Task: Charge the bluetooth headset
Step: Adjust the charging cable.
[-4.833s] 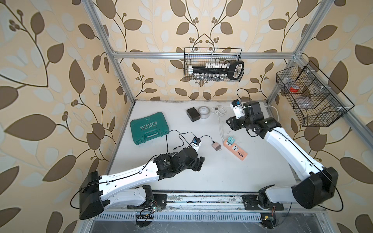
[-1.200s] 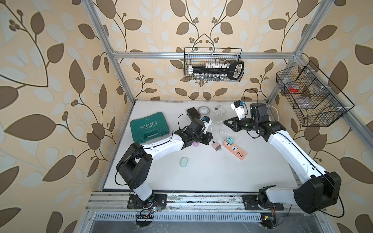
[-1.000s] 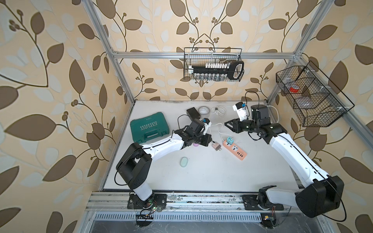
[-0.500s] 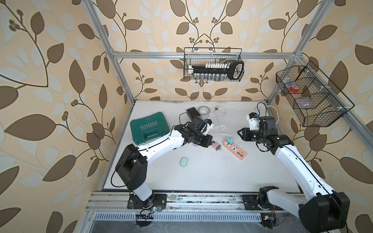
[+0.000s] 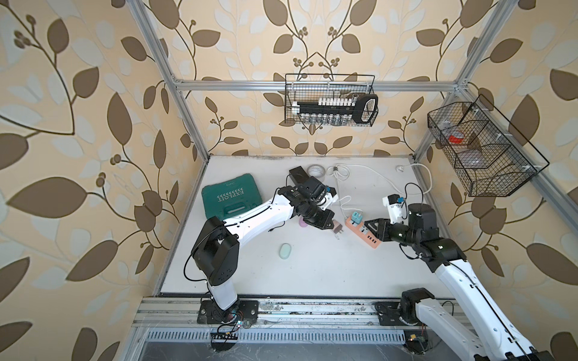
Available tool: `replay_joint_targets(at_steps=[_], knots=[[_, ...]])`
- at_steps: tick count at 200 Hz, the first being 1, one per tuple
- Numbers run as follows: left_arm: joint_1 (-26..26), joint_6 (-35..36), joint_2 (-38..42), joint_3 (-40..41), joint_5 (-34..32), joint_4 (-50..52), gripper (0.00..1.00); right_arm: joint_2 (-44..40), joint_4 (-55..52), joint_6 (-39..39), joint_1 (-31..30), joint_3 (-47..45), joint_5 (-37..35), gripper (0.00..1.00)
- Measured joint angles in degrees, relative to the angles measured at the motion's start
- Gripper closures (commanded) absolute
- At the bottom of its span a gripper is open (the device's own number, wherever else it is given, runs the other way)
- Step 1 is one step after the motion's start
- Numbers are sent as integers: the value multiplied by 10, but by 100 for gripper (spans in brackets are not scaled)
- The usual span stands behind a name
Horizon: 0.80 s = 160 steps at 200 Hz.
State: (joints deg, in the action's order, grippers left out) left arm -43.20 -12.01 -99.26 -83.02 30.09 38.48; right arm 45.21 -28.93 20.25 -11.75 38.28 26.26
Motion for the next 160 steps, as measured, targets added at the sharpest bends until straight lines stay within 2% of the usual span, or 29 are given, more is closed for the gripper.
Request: replay_joint_targets(at_steps=[41, 86, 121, 160], knots=[[0, 34, -17, -28, 38, 61, 100, -2, 7, 1, -103, -16, 8, 63], [0, 60, -21, -31, 70, 109, 100, 12, 41, -12, -235, -36, -39, 57], [0, 76, -21, -31, 87, 129, 100, 52, 73, -29, -273, -36, -75, 57], [0, 86, -21, -31, 91, 141, 100, 110, 89, -46, -297, -33, -87, 66]])
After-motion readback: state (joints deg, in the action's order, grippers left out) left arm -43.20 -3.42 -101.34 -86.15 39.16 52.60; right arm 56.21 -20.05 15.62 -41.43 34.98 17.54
